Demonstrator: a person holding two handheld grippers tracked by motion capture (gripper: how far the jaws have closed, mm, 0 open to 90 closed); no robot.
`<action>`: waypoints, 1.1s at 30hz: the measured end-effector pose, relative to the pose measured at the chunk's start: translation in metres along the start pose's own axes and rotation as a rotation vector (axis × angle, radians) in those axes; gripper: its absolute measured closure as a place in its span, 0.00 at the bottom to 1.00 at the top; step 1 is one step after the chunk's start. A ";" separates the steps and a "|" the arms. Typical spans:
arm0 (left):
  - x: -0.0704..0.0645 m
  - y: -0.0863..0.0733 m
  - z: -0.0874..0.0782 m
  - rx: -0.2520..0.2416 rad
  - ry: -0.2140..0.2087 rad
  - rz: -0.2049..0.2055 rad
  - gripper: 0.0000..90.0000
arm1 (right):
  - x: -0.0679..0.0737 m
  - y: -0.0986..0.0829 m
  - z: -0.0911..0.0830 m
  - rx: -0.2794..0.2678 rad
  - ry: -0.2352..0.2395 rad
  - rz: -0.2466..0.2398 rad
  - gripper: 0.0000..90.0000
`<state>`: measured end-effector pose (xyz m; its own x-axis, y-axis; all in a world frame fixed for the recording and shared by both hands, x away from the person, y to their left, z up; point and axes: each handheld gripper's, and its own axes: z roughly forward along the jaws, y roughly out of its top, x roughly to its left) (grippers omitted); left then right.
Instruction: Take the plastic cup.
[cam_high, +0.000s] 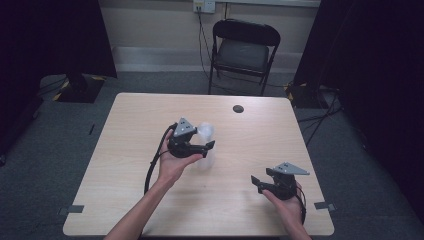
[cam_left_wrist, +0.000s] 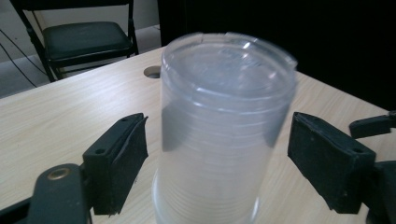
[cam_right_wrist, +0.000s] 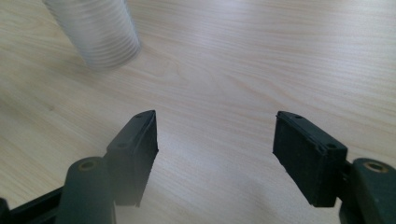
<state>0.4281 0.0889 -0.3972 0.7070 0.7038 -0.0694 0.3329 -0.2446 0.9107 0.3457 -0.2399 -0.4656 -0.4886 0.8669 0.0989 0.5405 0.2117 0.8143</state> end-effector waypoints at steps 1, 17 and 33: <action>0.000 0.000 0.000 0.000 0.000 0.000 0.22 | 0.000 0.000 0.000 0.000 0.000 0.000 0.34; 0.009 -0.010 0.021 0.032 -0.018 -0.004 0.19 | -0.005 -0.005 -0.004 -0.015 0.004 0.025 0.35; 0.011 -0.014 0.026 0.045 -0.012 0.022 0.32 | -0.010 -0.007 -0.006 -0.021 0.016 0.060 0.35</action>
<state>0.4469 0.0826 -0.4212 0.7219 0.6898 -0.0548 0.3446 -0.2898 0.8929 0.3426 -0.2524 -0.4689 -0.4670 0.8702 0.1567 0.5549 0.1504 0.8182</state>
